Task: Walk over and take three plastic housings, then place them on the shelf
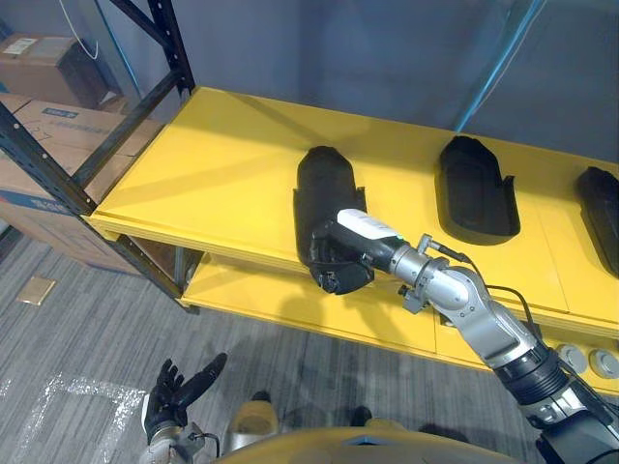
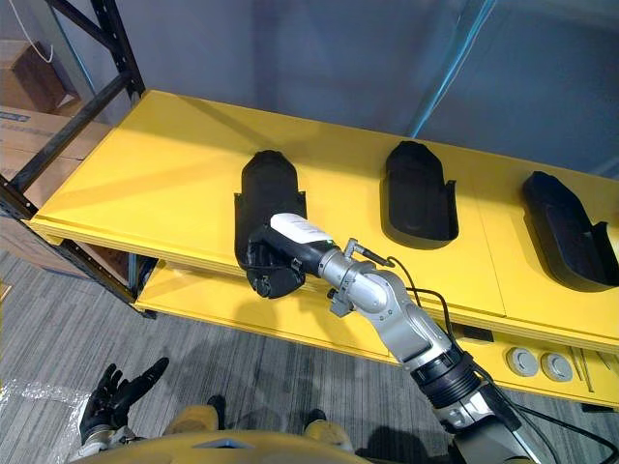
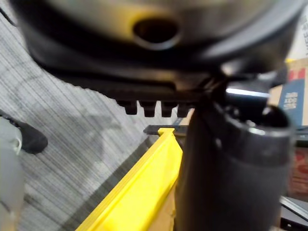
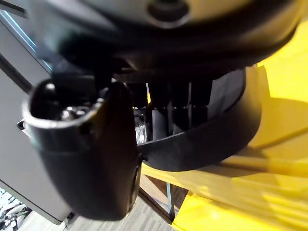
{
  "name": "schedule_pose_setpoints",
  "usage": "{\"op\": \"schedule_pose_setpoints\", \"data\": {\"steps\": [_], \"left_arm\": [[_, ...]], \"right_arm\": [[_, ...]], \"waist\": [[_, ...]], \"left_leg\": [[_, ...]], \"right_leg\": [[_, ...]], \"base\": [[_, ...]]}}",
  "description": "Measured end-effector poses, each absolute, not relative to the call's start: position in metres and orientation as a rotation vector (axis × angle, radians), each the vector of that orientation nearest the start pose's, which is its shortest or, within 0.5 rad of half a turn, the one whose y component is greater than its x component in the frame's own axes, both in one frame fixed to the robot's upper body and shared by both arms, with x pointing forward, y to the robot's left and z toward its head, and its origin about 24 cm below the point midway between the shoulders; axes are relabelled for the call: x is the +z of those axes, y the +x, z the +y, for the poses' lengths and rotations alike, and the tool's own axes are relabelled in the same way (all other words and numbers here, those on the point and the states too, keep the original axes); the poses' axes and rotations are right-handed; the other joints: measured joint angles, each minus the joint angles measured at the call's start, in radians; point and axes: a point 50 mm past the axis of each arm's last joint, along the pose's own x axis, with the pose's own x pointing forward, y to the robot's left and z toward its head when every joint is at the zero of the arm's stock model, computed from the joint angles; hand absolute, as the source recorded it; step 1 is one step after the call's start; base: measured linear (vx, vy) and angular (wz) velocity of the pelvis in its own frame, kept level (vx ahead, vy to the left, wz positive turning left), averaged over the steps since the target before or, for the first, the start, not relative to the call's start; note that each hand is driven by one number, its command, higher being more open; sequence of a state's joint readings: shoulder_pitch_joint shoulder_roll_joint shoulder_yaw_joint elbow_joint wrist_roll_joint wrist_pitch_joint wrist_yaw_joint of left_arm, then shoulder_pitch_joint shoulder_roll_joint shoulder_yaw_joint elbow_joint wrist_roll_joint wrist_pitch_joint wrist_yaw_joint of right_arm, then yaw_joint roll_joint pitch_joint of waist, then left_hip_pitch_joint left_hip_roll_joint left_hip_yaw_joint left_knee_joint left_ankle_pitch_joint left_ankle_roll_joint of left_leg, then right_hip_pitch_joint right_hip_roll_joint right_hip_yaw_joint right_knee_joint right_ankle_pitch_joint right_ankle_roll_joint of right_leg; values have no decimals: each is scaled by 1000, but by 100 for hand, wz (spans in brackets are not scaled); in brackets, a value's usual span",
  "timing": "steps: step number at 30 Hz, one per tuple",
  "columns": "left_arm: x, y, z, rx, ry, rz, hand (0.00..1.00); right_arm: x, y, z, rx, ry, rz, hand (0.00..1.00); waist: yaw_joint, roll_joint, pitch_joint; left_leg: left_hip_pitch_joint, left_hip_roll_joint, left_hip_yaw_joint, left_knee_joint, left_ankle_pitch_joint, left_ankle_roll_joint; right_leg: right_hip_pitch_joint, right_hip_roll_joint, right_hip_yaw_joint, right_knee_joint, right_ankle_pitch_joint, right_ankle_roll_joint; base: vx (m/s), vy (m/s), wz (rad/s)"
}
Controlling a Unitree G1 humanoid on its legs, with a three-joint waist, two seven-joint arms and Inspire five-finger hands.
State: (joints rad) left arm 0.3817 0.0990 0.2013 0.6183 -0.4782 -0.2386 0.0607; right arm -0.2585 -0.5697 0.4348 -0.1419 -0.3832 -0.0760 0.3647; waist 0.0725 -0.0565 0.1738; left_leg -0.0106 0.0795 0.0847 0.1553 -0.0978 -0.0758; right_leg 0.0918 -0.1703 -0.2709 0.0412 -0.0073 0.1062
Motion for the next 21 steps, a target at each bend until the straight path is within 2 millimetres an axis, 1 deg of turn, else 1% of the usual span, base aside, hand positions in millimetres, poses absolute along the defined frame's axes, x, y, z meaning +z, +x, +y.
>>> {"op": "schedule_pose_setpoints", "data": {"steps": [2,4,9,13,18,21], "left_arm": [[-118,68,247,642,-302,660,100],[-118,67,247,643,-302,662,100],[-118,67,247,637,-304,661,100],[-118,67,247,637,-304,661,100],[-118,68,247,633,-304,661,100],[-118,68,246,631,-304,662,100]], "right_arm": [[93,264,-115,788,-1025,-241,0],[93,264,-112,782,-1008,-251,0],[91,266,-112,761,-997,-250,0],[91,267,-113,744,-1030,-273,0],[93,276,-116,699,-1044,-288,0],[93,278,-119,677,-1042,-286,0]], "waist": [[6,3,2],[7,4,3],[7,5,3],[8,5,3],[11,4,3],[12,4,3]], "left_leg": [[0,0,-4,1,1,0],[0,-1,-5,1,3,-1],[0,-1,-6,0,8,0],[0,-1,-6,0,9,0],[1,-1,-6,-1,11,1],[2,-1,-6,-1,12,1]], "right_leg": [[0,0,-1,7,-3,-5],[0,1,-1,8,-5,-7],[0,1,-1,9,-5,-9],[0,1,-1,10,-5,-9],[0,2,-1,10,-4,-7],[1,2,-1,10,-4,-7]], "base": [[-23,-5,4],[-33,-8,2],[-13,-5,0],[0,0,0],[0,0,0],[0,0,0]]}}
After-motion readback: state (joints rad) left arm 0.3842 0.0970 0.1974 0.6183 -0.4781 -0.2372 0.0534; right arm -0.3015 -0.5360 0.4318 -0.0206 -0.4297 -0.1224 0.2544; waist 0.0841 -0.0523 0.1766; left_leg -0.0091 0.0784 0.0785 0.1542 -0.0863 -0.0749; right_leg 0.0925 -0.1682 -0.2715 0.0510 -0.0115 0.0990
